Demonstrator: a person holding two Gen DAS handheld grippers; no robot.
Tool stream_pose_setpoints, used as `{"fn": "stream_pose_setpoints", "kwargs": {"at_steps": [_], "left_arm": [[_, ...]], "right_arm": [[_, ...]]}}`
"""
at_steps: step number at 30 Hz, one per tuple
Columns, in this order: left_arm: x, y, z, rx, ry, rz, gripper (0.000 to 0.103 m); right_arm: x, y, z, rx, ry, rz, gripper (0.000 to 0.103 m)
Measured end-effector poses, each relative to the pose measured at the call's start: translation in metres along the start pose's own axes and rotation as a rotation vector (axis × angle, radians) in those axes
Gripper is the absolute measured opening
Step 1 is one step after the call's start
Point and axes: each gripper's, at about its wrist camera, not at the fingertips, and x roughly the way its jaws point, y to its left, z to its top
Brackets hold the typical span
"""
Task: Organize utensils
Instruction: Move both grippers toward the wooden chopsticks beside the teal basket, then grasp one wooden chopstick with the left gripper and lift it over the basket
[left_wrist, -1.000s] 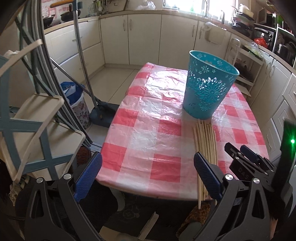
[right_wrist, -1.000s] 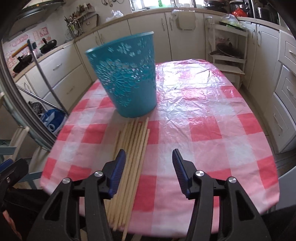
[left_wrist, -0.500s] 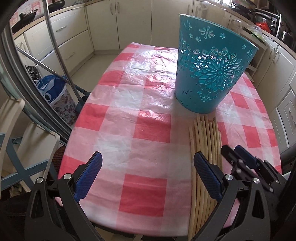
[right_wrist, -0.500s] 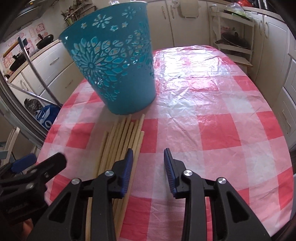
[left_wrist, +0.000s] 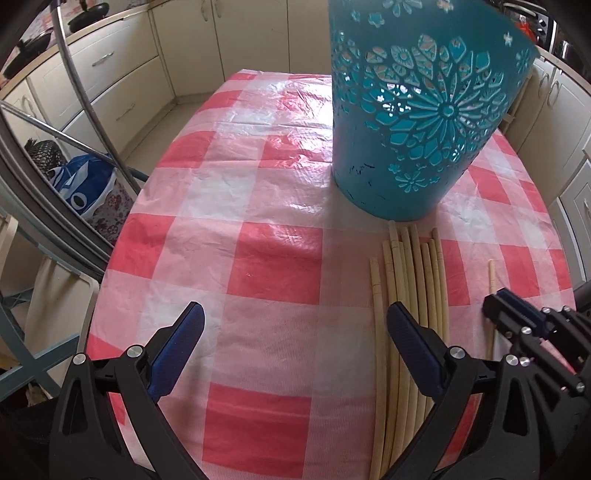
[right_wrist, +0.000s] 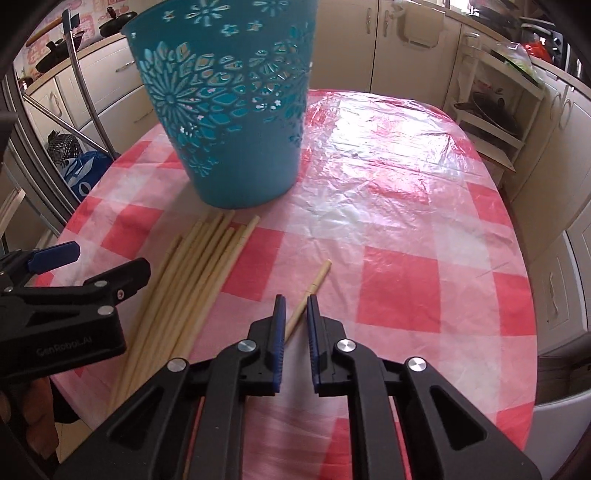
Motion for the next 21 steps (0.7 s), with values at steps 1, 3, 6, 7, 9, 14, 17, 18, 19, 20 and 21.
{"fn": "stream_pose_setpoints", "kwargs": {"at_steps": [1, 3, 6, 7, 9, 14, 17, 18, 19, 20, 21], "left_arm": [[0.002, -0.002, 0.0, 0.006, 0.003, 0.005, 0.095], [0.007, -0.006, 0.001, 0.02, 0.012, 0.014, 0.095], [0.011, -0.009, 0.0, 0.031, 0.01, 0.021, 0.095], [0.01, -0.01, 0.001, 0.037, 0.008, 0.021, 0.095], [0.011, -0.007, 0.001, 0.044, 0.006, 0.02, 0.094], [0.008, -0.006, 0.004, 0.066, -0.008, -0.024, 0.068], [0.005, -0.014, 0.005, 0.115, -0.015, -0.065, 0.041], [0.003, -0.017, 0.005, 0.13, -0.014, -0.08, 0.035], [0.002, -0.021, 0.004, 0.146, -0.011, -0.088, 0.027], [0.001, -0.024, 0.003, 0.16, -0.011, -0.098, 0.02], [0.0, -0.027, 0.001, 0.173, -0.011, -0.1, 0.015]], "right_arm": [[-0.001, -0.004, -0.002, 0.008, -0.001, 0.012, 0.012], [0.0, -0.006, -0.002, 0.023, -0.008, 0.026, 0.012], [0.0, -0.006, -0.003, 0.027, -0.018, 0.044, 0.017], [0.0, -0.006, -0.003, 0.023, -0.02, 0.048, 0.017], [0.0, -0.004, -0.003, 0.021, -0.021, 0.055, 0.017], [-0.001, -0.006, -0.005, 0.041, -0.025, 0.067, 0.017], [-0.002, -0.006, -0.008, 0.051, -0.022, 0.087, 0.016], [-0.002, -0.008, -0.008, 0.062, -0.016, 0.086, 0.017], [-0.002, -0.008, -0.008, 0.071, -0.009, 0.084, 0.017], [-0.002, -0.008, -0.007, 0.066, -0.001, 0.084, 0.017], [-0.003, -0.006, -0.007, 0.053, 0.003, 0.075, 0.017]]}}
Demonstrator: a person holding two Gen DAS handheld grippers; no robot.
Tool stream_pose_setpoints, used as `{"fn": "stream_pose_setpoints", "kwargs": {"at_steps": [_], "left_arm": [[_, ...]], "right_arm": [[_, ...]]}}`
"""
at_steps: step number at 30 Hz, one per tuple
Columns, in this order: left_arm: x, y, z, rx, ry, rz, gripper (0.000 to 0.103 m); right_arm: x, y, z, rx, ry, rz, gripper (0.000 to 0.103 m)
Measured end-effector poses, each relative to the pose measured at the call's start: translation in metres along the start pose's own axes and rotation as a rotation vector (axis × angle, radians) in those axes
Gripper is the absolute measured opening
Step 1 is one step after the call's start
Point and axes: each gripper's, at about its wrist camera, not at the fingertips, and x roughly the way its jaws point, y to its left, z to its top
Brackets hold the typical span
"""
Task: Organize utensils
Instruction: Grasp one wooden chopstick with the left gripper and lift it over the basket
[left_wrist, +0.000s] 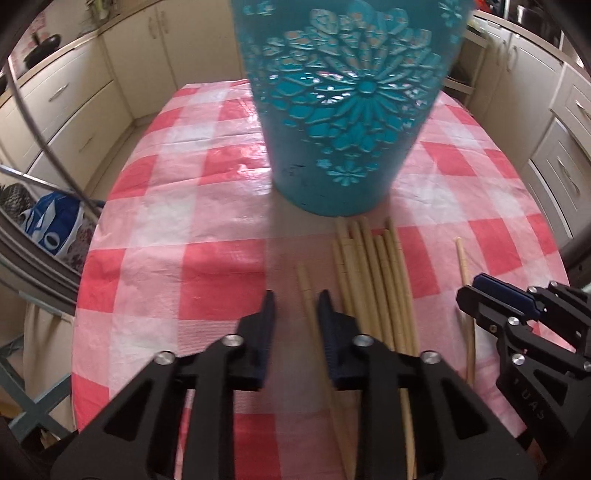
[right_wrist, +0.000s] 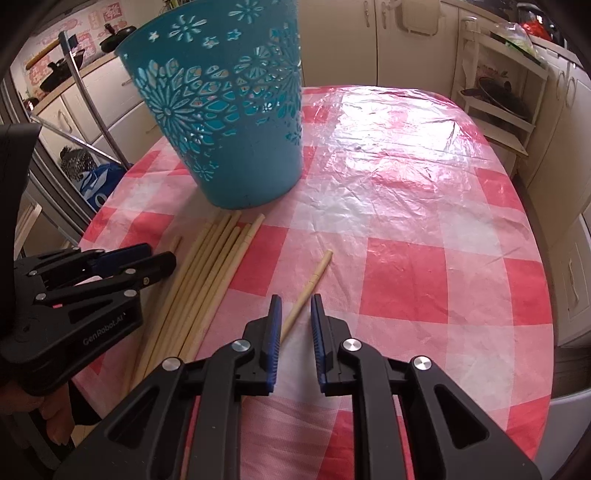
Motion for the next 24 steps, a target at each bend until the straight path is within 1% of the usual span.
{"fn": "stream_pose_setpoints", "kwargs": {"at_steps": [1, 2, 3, 4, 5, 7, 9, 10, 11, 12, 13, 16, 18, 19, 20, 24], "left_arm": [[-0.001, -0.003, -0.001, 0.011, 0.001, -0.007, 0.007], [-0.001, -0.005, -0.001, 0.02, 0.008, -0.02, 0.005], [-0.002, -0.006, 0.0, 0.015, 0.018, -0.041, 0.005], [-0.006, -0.003, 0.0, -0.011, 0.029, -0.086, 0.005], [-0.012, -0.001, 0.0, -0.022, 0.018, -0.101, 0.005], [-0.036, 0.006, 0.003, -0.052, -0.039, -0.141, 0.005], [-0.07, 0.015, 0.01, -0.093, -0.132, -0.186, 0.005], [-0.094, 0.02, 0.017, -0.114, -0.207, -0.21, 0.005], [-0.111, 0.021, 0.022, -0.125, -0.261, -0.225, 0.005], [-0.127, 0.023, 0.029, -0.132, -0.317, -0.236, 0.005], [-0.149, 0.025, 0.039, -0.137, -0.399, -0.251, 0.005], [-0.19, 0.025, 0.063, -0.153, -0.564, -0.268, 0.005], [-0.206, 0.025, 0.077, -0.158, -0.638, -0.276, 0.005], [-0.212, 0.021, 0.087, -0.156, -0.685, -0.264, 0.005], [-0.214, 0.02, 0.096, -0.156, -0.713, -0.251, 0.005], [-0.208, 0.01, 0.135, -0.145, -0.832, -0.182, 0.005]], "right_arm": [[0.0, 0.002, -0.001, -0.009, 0.0, -0.008, 0.016], [0.0, 0.004, -0.001, -0.018, 0.0, -0.014, 0.013], [0.0, 0.005, -0.002, -0.02, 0.003, -0.01, 0.012], [0.0, 0.004, -0.002, -0.009, 0.007, 0.005, 0.011], [-0.001, 0.002, -0.003, 0.006, 0.008, 0.018, 0.009], [-0.001, -0.005, -0.003, 0.048, 0.009, 0.047, 0.008], [-0.002, -0.01, -0.004, 0.076, 0.011, 0.065, 0.007], [-0.002, -0.009, -0.004, 0.081, 0.011, 0.069, 0.007], [-0.002, -0.01, -0.005, 0.088, 0.012, 0.075, 0.007], [-0.002, -0.01, -0.005, 0.095, 0.013, 0.083, 0.007], [-0.002, -0.01, -0.005, 0.1, 0.013, 0.088, 0.007], [-0.001, -0.012, -0.005, 0.118, 0.013, 0.104, 0.007], [-0.001, -0.014, -0.005, 0.125, 0.011, 0.109, 0.007], [-0.001, -0.014, -0.005, 0.127, 0.01, 0.109, 0.007], [-0.001, -0.013, -0.006, 0.127, 0.008, 0.109, 0.007], [-0.001, -0.012, -0.008, 0.129, -0.001, 0.108, 0.007]]}}
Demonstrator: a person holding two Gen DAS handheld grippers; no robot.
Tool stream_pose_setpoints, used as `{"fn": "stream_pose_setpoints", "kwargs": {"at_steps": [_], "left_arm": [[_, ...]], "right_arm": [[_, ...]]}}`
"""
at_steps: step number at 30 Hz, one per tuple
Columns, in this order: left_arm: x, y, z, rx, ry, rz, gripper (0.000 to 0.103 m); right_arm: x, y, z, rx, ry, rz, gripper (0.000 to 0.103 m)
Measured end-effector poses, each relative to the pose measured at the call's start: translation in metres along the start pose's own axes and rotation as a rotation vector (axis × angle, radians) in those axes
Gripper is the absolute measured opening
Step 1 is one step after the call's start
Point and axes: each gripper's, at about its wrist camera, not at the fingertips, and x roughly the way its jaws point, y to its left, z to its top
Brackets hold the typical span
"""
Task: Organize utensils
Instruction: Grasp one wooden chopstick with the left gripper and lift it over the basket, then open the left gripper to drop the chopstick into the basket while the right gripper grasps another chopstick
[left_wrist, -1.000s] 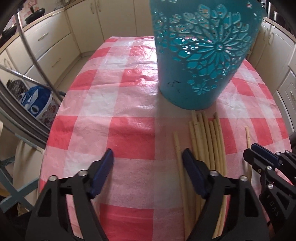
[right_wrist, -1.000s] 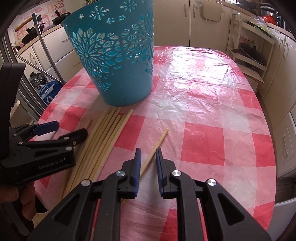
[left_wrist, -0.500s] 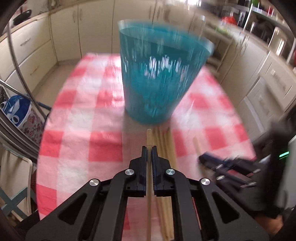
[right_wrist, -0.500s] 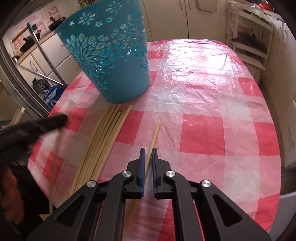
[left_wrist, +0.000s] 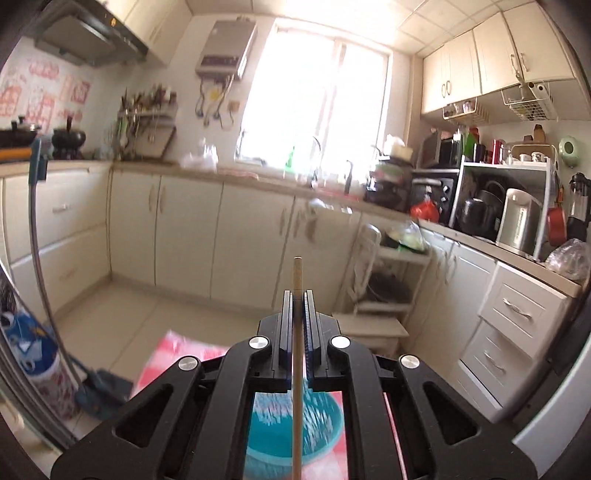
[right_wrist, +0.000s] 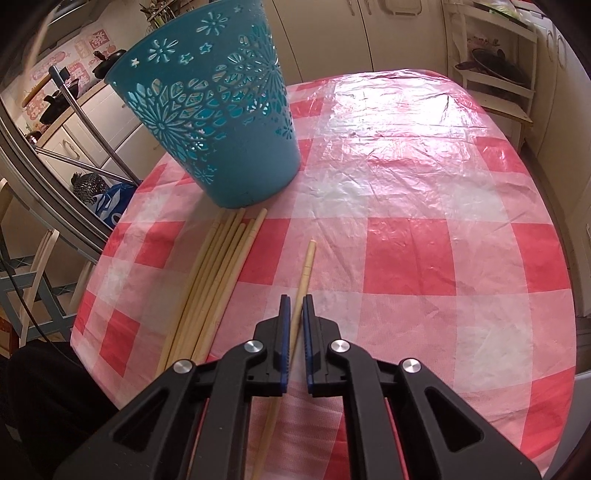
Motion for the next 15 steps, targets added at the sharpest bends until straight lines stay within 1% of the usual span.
{"fn": "stream_pose_setpoints", "kwargs": {"at_steps": [3, 4, 6, 8, 11, 12, 15], "left_arm": [[0.027, -0.007, 0.005, 0.018, -0.074, 0.058, 0.005], [0.034, -0.008, 0.005, 0.019, -0.089, 0.071, 0.005], [0.054, -0.008, 0.002, 0.019, -0.114, 0.125, 0.005], [0.072, 0.0, -0.003, 0.006, -0.089, 0.146, 0.005], [0.09, 0.004, -0.024, 0.018, -0.027, 0.164, 0.005], [0.088, 0.009, -0.033, 0.022, -0.012, 0.167, 0.005], [0.09, 0.014, -0.058, 0.045, 0.065, 0.176, 0.005]], "right_arm": [[0.0, -0.001, -0.001, 0.0, -0.006, 0.0, 0.007], [-0.001, -0.002, -0.002, 0.0, -0.006, 0.0, 0.007], [0.0, -0.002, -0.001, 0.001, -0.005, 0.002, 0.007], [0.0, -0.001, -0.001, -0.002, -0.005, 0.0, 0.007], [0.0, 0.0, -0.001, -0.009, -0.006, -0.004, 0.007], [0.0, 0.0, -0.001, -0.011, -0.005, -0.007, 0.007], [0.0, 0.0, 0.0, -0.011, -0.004, -0.01, 0.007]]}}
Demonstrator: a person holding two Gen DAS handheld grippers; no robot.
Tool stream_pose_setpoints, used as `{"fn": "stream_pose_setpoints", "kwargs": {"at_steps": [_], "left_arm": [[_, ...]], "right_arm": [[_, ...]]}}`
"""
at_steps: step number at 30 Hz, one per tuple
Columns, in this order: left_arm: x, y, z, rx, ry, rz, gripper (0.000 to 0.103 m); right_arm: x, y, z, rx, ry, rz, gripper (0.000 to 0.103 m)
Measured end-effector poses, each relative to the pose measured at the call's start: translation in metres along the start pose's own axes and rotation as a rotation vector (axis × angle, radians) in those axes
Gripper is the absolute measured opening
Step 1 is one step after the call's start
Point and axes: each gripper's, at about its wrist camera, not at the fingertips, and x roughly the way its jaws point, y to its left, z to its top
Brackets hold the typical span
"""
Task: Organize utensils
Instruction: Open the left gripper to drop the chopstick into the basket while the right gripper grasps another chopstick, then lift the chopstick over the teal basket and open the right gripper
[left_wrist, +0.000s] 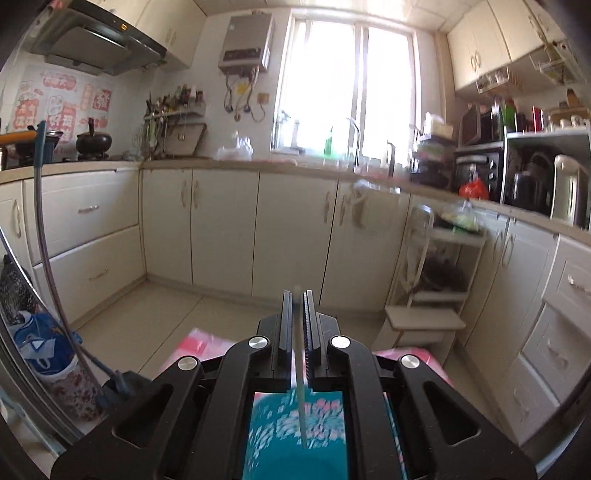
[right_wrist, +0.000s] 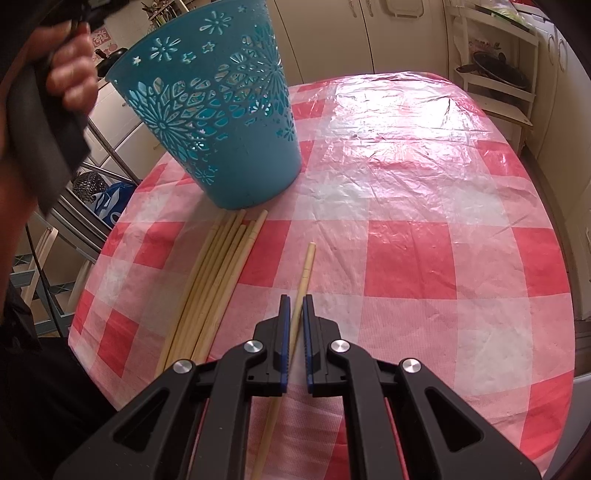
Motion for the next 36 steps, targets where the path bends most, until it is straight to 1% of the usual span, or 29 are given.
{"fn": "stream_pose_setpoints", "kwargs": {"at_steps": [3, 4, 6, 7, 8, 9, 10, 11, 12, 14, 16, 18, 19, 20, 21, 22, 23, 25, 27, 29, 31, 33, 35, 36], "left_arm": [[0.0, 0.006, -0.021, 0.033, 0.085, 0.005, 0.007], [0.0, 0.008, -0.026, 0.038, 0.121, 0.005, 0.01], [-0.009, 0.022, -0.031, 0.038, 0.149, 0.013, 0.019], [-0.014, 0.026, -0.032, 0.033, 0.157, 0.018, 0.028], [-0.023, 0.033, -0.032, 0.022, 0.16, 0.026, 0.038], [-0.032, 0.04, -0.031, 0.01, 0.155, 0.035, 0.043], [-0.043, 0.047, -0.031, -0.009, 0.143, 0.044, 0.05], [-0.053, 0.055, -0.028, -0.025, 0.133, 0.048, 0.054], [-0.062, 0.062, -0.026, -0.043, 0.123, 0.054, 0.057], [-0.078, 0.077, -0.026, -0.088, 0.103, 0.072, 0.064], [-0.087, 0.089, -0.029, -0.122, 0.096, 0.08, 0.067], [-0.088, 0.096, -0.033, -0.134, 0.111, 0.079, 0.068], [-0.086, 0.098, -0.035, -0.139, 0.126, 0.078, 0.068], [-0.086, 0.101, -0.037, -0.146, 0.135, 0.078, 0.068], [-0.086, 0.103, -0.039, -0.156, 0.139, 0.076, 0.068], [-0.087, 0.105, -0.04, -0.16, 0.138, 0.074, 0.068], [-0.087, 0.106, -0.042, -0.157, 0.136, 0.075, 0.068], [-0.086, 0.11, -0.043, -0.162, 0.144, 0.076, 0.068], [-0.086, 0.118, -0.044, -0.192, 0.148, 0.076, 0.068], [-0.087, 0.128, -0.044, -0.222, 0.149, 0.095, 0.07], [-0.086, 0.139, -0.045, -0.258, 0.154, 0.108, 0.072], [-0.085, 0.148, -0.045, -0.295, 0.161, 0.114, 0.072], [-0.085, 0.153, -0.045, -0.317, 0.16, 0.116, 0.072], [-0.086, 0.154, -0.044, -0.322, 0.158, 0.118, 0.072]], "right_arm": [[-0.001, -0.001, 0.0, 0.001, -0.002, -0.012, 0.007], [-0.001, -0.003, 0.0, 0.003, -0.003, -0.016, 0.007], [-0.002, -0.006, 0.0, 0.008, -0.002, -0.017, 0.008], [-0.003, -0.007, 0.0, 0.009, 0.001, -0.015, 0.008], [-0.004, -0.008, 0.0, 0.007, 0.004, -0.014, 0.009], [-0.004, -0.007, -0.001, 0.004, 0.006, -0.013, 0.012], [-0.005, -0.007, -0.002, 0.002, 0.006, -0.01, 0.019], [-0.006, -0.006, -0.002, -0.003, 0.006, -0.008, 0.026], [-0.007, -0.005, -0.003, -0.009, 0.005, -0.012, 0.027], [-0.008, -0.003, -0.004, -0.016, 0.005, -0.023, 0.028], [-0.008, -0.001, -0.004, -0.021, 0.004, -0.037, 0.028], [-0.007, 0.005, -0.005, -0.044, 0.007, -0.07, 0.028], [-0.006, 0.008, -0.005, -0.062, 0.008, -0.094, 0.026], [-0.005, 0.012, -0.005, -0.084, 0.008, -0.129, 0.019], [-0.003, 0.018, -0.006, -0.123, 0.006, -0.184, 0.015], [-0.002, 0.022, -0.007, -0.158, 0.004, -0.218, 0.011], [-0.001, 0.026, -0.008, -0.185, 0.006, -0.229, 0.008], [-0.001, 0.029, -0.008, -0.201, 0.022, -0.233, 0.005], [-0.008, 0.021, -0.006, -0.145, 0.024, -0.202, 0.005], [-0.029, 0.01, -0.002, -0.055, -0.031, -0.112, 0.005], [-0.061, 0.004, 0.011, 0.025, -0.133, -0.009, 0.005], [-0.094, 0.004, 0.031, 0.076, -0.24, 0.063, 0.005], [-0.125, 0.01, 0.056, 0.096, -0.363, 0.15, 0.005], [-0.141, 0.016, 0.07, 0.099, -0.438, 0.188, 0.005]]}}
